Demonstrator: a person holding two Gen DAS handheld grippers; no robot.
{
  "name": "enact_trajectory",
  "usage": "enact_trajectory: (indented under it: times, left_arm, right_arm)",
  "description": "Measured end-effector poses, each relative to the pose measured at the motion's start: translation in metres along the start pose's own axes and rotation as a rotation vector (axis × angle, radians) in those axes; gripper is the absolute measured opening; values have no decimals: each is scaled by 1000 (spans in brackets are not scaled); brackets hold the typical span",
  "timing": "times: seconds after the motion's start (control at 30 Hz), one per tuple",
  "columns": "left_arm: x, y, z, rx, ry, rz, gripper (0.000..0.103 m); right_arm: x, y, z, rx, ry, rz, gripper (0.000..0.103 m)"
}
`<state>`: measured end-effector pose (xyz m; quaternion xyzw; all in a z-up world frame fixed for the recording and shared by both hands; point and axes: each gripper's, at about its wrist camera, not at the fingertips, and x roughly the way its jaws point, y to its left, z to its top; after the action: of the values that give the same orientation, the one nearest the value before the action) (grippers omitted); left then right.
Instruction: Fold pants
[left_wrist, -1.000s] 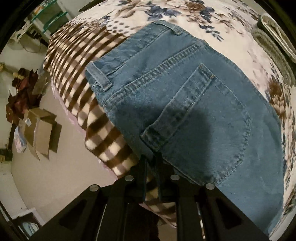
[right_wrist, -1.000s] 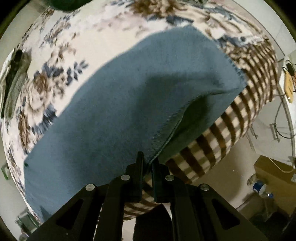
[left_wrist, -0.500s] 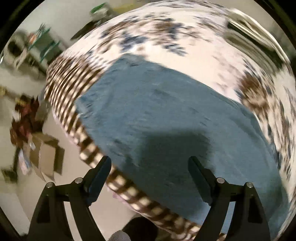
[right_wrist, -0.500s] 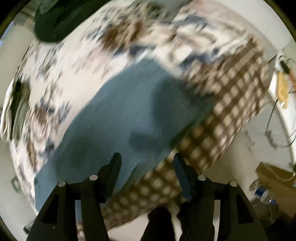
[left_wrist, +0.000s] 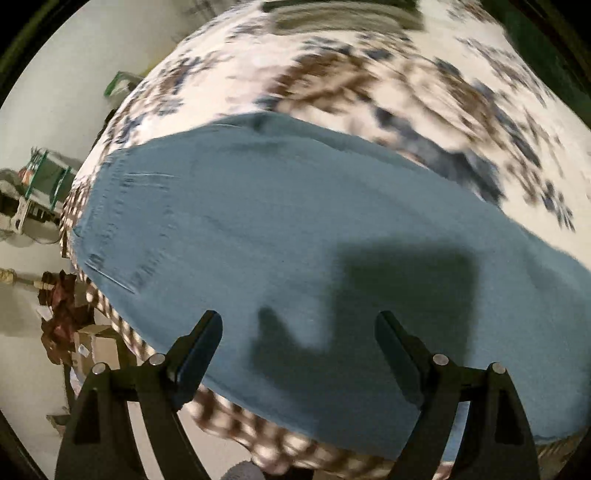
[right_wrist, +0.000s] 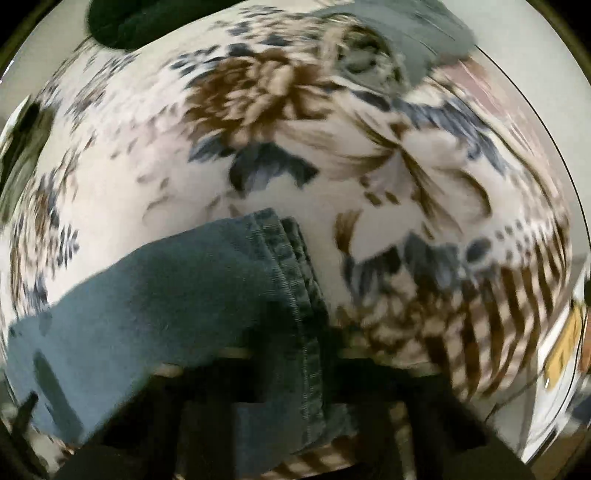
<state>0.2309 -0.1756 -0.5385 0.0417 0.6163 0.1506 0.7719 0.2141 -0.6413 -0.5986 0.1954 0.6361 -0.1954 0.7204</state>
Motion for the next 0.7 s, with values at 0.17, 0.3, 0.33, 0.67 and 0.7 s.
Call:
enact_trajectory:
  times: [0.17, 0.3, 0.33, 0.67, 0.7]
  left_arm:
    - [-2, -41, -16, 95, 17, 14, 84]
    - [4, -63, -27, 146, 31, 48, 84]
    - [7, -66, -29, 150, 40, 55, 84]
    - [14, -67, -36, 124, 69, 64, 84]
    - [16, -66, -35, 120, 74, 61, 84]
  right_arm:
    - [-30, -14, 3, -54, -140, -54, 0]
    - [-37, -37, 8, 3, -98, 32, 0]
    - [-36, -38, 8, 6, -78, 41, 1]
    - [-20, -79, -72, 348, 134, 306, 47]
    - [-13, -88, -84, 439, 184, 344, 47]
